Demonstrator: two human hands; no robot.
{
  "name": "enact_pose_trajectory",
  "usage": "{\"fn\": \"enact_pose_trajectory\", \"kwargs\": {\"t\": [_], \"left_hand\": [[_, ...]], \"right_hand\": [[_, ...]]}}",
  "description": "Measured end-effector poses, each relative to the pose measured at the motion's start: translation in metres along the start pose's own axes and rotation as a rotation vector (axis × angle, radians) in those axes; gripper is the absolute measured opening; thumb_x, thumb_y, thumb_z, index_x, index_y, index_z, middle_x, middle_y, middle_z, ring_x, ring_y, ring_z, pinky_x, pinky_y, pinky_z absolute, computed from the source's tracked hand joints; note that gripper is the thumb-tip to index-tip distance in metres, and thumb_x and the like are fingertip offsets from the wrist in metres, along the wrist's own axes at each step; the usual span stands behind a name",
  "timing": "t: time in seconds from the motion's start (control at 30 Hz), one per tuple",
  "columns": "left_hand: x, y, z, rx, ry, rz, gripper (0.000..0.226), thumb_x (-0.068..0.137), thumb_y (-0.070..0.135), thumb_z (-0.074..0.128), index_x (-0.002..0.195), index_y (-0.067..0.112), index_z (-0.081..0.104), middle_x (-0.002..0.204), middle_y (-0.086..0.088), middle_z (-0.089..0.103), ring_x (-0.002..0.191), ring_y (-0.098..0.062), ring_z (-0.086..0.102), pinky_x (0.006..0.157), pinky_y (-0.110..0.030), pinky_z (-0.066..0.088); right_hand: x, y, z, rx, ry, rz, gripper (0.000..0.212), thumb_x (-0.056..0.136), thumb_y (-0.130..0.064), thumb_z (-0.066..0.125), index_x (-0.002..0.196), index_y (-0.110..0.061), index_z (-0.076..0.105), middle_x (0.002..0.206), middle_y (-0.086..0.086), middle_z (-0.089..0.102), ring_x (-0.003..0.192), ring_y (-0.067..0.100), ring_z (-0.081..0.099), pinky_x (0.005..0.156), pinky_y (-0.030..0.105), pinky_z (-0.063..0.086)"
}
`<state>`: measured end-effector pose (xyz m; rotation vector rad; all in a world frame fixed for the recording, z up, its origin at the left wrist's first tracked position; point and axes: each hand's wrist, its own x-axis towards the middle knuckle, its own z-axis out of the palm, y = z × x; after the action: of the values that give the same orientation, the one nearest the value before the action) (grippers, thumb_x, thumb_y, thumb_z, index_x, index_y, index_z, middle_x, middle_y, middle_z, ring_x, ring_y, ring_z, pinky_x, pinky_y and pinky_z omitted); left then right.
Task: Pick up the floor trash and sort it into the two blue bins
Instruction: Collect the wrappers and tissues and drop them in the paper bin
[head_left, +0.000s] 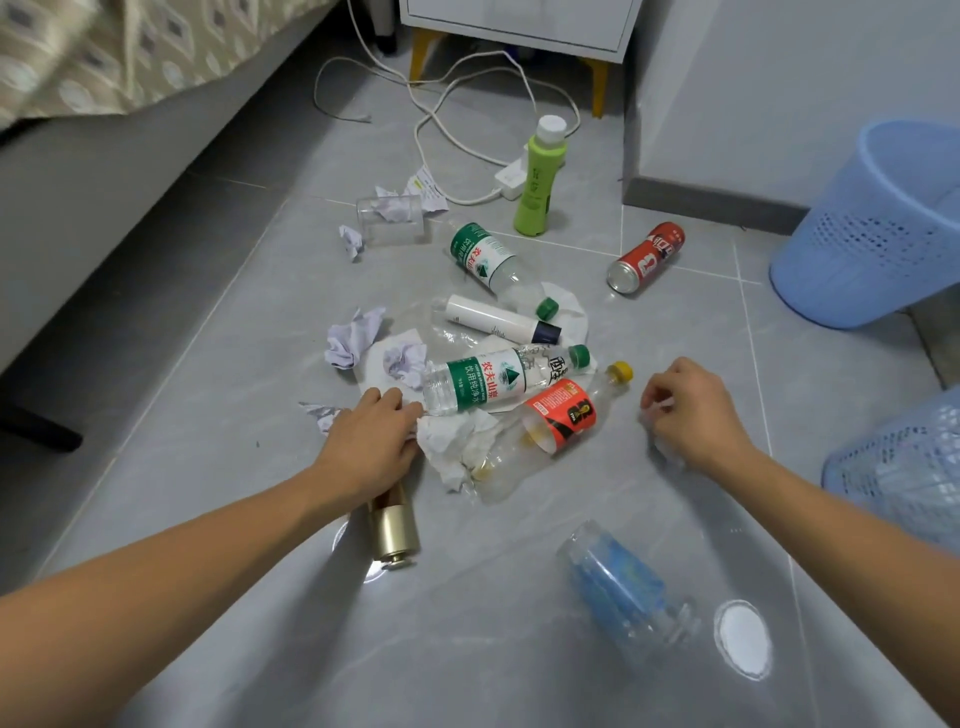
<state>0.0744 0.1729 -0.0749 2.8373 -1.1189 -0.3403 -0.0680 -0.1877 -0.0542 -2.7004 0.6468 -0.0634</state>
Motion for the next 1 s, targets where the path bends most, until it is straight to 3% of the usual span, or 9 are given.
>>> {"fn": "enact_pose_trajectory", "kwargs": {"t": [0.13, 0.23, 0.33, 0.4, 0.53, 0.63, 0.73, 0.87, 1.0], "left_hand": [[-0.008, -0.010, -0.015, -0.024, 0.060, 0.025, 0.017, 0.089, 0.029, 0.058, 0.103, 0.019, 0.059, 0.097, -0.003, 0.053, 0.097, -0.028, 0.051, 0.064, -0.036, 0.036], [-0.015, -0.016, -0.028, -0.032, 0.094, 0.031, 0.013, 0.083, 0.025, 0.063, 0.095, 0.020, 0.060, 0.090, -0.001, 0.051, 0.093, -0.030, 0.053, 0.058, -0.035, 0.037], [-0.018, -0.014, -0.043, -0.017, 0.125, 0.025, 0.016, 0.077, 0.020, 0.068, 0.091, 0.022, 0.061, 0.086, 0.001, 0.051, 0.086, -0.027, 0.051, 0.050, -0.029, 0.027], [-0.017, -0.010, -0.054, -0.037, 0.159, 0.042, 0.018, 0.074, 0.017, 0.072, 0.087, 0.023, 0.061, 0.082, 0.004, 0.049, 0.080, -0.026, 0.050, 0.049, -0.028, 0.027], [-0.012, 0.015, -0.078, -0.071, 0.212, 0.115, 0.019, 0.078, 0.015, 0.071, 0.091, 0.025, 0.062, 0.085, 0.004, 0.050, 0.080, -0.027, 0.052, 0.049, -0.036, 0.043], [-0.003, 0.049, -0.101, -0.120, 0.248, 0.226, 0.015, 0.080, 0.017, 0.067, 0.090, 0.026, 0.059, 0.085, 0.004, 0.049, 0.084, -0.024, 0.050, 0.056, -0.038, 0.045], [0.016, 0.094, -0.128, -0.137, 0.257, 0.356, 0.013, 0.081, 0.028, 0.061, 0.094, 0.029, 0.058, 0.088, 0.007, 0.047, 0.086, -0.022, 0.047, 0.059, -0.041, 0.048], [0.051, 0.180, -0.171, -0.200, 0.277, 0.499, 0.012, 0.084, 0.026, 0.062, 0.094, 0.027, 0.058, 0.090, 0.005, 0.047, 0.087, -0.024, 0.050, 0.061, -0.043, 0.049], [0.080, 0.289, -0.207, -0.250, 0.345, 0.669, 0.006, 0.085, 0.032, 0.050, 0.087, 0.027, 0.053, 0.085, 0.007, 0.043, 0.085, -0.023, 0.046, 0.059, -0.038, 0.042]], "right_hand": [[-0.017, -0.006, -0.007, 0.117, 0.119, -0.114, 0.016, 0.074, -0.011, 0.082, 0.087, -0.016, 0.073, 0.094, -0.002, 0.053, 0.089, 0.022, 0.058, 0.082, 0.032, 0.049], [-0.027, 0.007, -0.019, 0.036, 0.185, -0.025, 0.038, 0.072, -0.036, 0.083, 0.106, -0.029, 0.068, 0.109, -0.005, 0.052, 0.106, 0.022, 0.050, 0.090, 0.040, 0.045], [-0.037, 0.031, -0.026, -0.136, -0.040, 0.149, 0.074, 0.067, -0.054, 0.078, 0.134, -0.041, 0.050, 0.134, -0.001, 0.041, 0.125, 0.028, 0.039, 0.100, 0.048, 0.044], [-0.041, 0.043, -0.021, -0.182, -0.214, 0.191, 0.081, 0.070, -0.050, 0.078, 0.142, -0.043, 0.043, 0.141, 0.001, 0.035, 0.129, 0.033, 0.035, 0.101, 0.049, 0.046], [-0.038, 0.049, -0.007, -0.208, -0.244, 0.116, 0.045, 0.086, -0.035, 0.069, 0.127, -0.035, 0.051, 0.127, 0.004, 0.041, 0.115, 0.034, 0.041, 0.092, 0.043, 0.050], [-0.036, 0.043, -0.011, -0.196, -0.239, 0.055, 0.028, 0.094, -0.030, 0.060, 0.122, -0.030, 0.054, 0.118, 0.006, 0.045, 0.108, 0.034, 0.049, 0.087, 0.041, 0.050], [-0.038, 0.030, -0.047, -0.142, -0.154, -0.068, 0.028, 0.093, -0.027, 0.061, 0.121, -0.029, 0.056, 0.110, 0.003, 0.047, 0.100, 0.031, 0.053, 0.079, 0.038, 0.049], [-0.056, 0.017, -0.143, -0.115, 0.049, -0.212, 0.030, 0.091, -0.028, 0.064, 0.119, -0.031, 0.054, 0.107, -0.003, 0.045, 0.096, 0.021, 0.050, 0.073, 0.037, 0.049], [-0.097, 0.066, -0.235, -0.119, 0.253, -0.120, 0.031, 0.090, -0.029, 0.066, 0.118, -0.030, 0.054, 0.104, -0.004, 0.043, 0.094, 0.020, 0.050, 0.075, 0.040, 0.050]]}}
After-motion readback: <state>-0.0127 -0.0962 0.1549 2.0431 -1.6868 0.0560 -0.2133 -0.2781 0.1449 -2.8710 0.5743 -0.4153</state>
